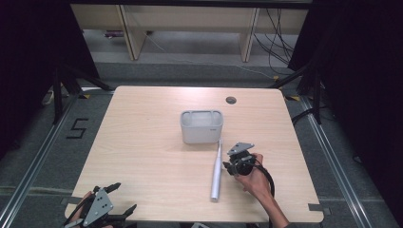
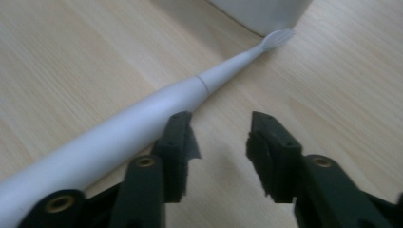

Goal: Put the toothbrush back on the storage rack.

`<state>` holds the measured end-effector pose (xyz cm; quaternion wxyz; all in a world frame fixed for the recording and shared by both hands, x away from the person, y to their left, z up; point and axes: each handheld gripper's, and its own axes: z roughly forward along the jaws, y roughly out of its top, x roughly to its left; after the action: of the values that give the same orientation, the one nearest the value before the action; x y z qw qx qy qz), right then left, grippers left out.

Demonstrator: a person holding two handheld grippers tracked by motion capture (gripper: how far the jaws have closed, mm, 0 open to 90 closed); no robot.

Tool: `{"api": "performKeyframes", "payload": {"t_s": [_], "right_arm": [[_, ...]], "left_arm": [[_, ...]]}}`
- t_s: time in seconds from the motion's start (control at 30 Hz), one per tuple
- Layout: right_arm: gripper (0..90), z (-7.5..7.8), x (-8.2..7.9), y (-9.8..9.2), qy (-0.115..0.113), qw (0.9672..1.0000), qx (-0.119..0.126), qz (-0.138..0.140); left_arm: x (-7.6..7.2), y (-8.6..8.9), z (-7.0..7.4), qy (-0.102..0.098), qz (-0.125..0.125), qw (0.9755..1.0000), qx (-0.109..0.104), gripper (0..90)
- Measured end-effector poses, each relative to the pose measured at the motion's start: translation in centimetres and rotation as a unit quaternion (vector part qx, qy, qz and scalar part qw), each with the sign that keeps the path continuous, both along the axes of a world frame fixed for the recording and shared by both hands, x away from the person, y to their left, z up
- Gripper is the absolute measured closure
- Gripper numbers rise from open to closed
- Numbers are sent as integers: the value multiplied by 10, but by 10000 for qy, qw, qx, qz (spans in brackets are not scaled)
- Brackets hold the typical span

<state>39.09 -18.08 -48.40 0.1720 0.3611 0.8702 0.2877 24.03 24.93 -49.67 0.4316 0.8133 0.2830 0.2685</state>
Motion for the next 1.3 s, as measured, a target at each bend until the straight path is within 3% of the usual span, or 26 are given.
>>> {"api": "performKeyframes", "payload": {"t_s": [0.03,0.07,0.1,0.17,0.2,0.23,0.27,0.37,0.5,0.53,0.6,0.7,0.97,1.3], "right_arm": [[565,0,0,0,0,10000,0,0],[491,7,-1,-2,276,9991,238,-201],[469,7,-1,-2,197,9988,361,-248],[428,11,-3,-1,320,9984,342,-303],[371,14,-8,6,497,9968,334,-535],[371,14,-8,6,497,9968,334,-535],[339,15,-8,12,389,9977,299,-464],[323,14,-8,23,353,9987,113,-363],[305,11,-6,34,434,9985,4,-342],[303,11,-6,38,554,9976,-37,-403],[295,8,-4,41,538,9978,-133,-374],[290,7,-4,46,539,9974,-319,-358],[297,4,-3,51,675,9963,-467,-270],[460,3,2,33,988,9937,-464,-240]], "left_arm": [[0,0,0,0,0,10000,0,148],[1,1,0,-13,-19,9999,123,148],[1,1,0,-13,-19,9999,123,148],[1,2,1,12,-41,9999,137,148],[1,1,0,16,-38,9999,102,148],[1,1,0,16,-38,9999,102,148],[0,0,0,-4,-18,10000,50,148],[0,0,0,-11,-15,10000,32,148],[0,0,0,-1,-19,10000,38,148],[0,0,0,-5,-13,10000,35,148],[0,1,1,16,-49,10000,60,148],[0,1,1,12,-44,10000,49,148],[0,1,1,16,-45,10000,54,148],[0,2,1,-3,-51,9999,98,148]]}}
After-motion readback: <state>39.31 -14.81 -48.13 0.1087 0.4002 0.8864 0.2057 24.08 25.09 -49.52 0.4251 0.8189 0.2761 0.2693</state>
